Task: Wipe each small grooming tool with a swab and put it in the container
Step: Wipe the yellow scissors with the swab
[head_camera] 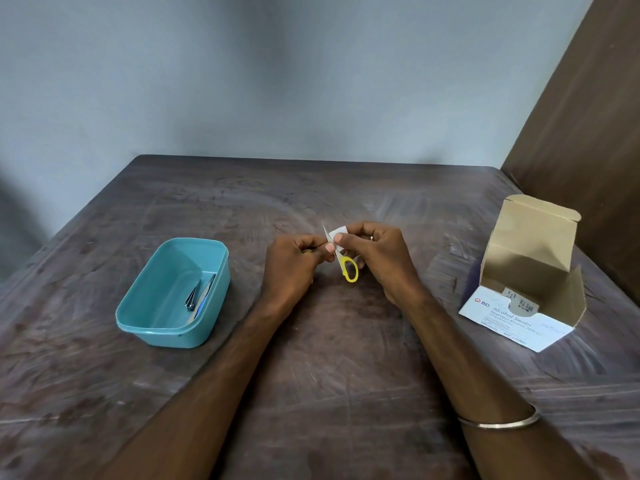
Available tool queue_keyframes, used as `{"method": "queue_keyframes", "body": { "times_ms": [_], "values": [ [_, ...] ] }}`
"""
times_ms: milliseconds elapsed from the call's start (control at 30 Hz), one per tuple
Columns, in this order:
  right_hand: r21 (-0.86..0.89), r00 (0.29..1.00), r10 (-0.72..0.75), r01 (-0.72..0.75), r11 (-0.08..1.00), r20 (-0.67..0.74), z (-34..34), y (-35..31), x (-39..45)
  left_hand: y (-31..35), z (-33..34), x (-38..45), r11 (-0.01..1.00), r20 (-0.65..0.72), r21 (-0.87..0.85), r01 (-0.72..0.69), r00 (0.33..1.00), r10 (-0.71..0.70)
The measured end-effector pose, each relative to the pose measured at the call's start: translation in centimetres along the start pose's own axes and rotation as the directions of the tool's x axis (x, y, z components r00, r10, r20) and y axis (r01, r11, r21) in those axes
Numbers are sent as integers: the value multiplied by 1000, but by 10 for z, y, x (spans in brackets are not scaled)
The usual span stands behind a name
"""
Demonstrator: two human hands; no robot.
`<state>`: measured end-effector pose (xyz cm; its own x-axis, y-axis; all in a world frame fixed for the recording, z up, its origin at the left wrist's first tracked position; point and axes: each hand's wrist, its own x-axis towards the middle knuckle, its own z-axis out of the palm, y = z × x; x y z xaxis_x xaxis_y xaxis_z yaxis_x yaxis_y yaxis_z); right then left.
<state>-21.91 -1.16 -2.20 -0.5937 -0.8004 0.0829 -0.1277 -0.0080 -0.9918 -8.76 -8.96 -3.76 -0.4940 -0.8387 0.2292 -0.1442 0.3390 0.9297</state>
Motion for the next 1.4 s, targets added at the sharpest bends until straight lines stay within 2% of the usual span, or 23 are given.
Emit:
{"method": "queue_keyframes", "body": {
  "times_ms": [200,433,600,1400],
  "values": [
    [-71,997,-11,6,997,-71,6,5,3,0,4,0,1000,2,-12,14,1000,-14],
    [-56,1000,-19,19,998,-6,3,2,-1,-1,2,-1,1000,-6,-12,23,1000,-23],
    [-138,999,-32,26,990,-39,5,6,3,-1,2,0,999,-1,-5,32,999,-32],
    [-45,1000,-20,19,999,-17,2,-2,-1,5,0,0,999,25,-28,33,999,-32]
  ]
}}
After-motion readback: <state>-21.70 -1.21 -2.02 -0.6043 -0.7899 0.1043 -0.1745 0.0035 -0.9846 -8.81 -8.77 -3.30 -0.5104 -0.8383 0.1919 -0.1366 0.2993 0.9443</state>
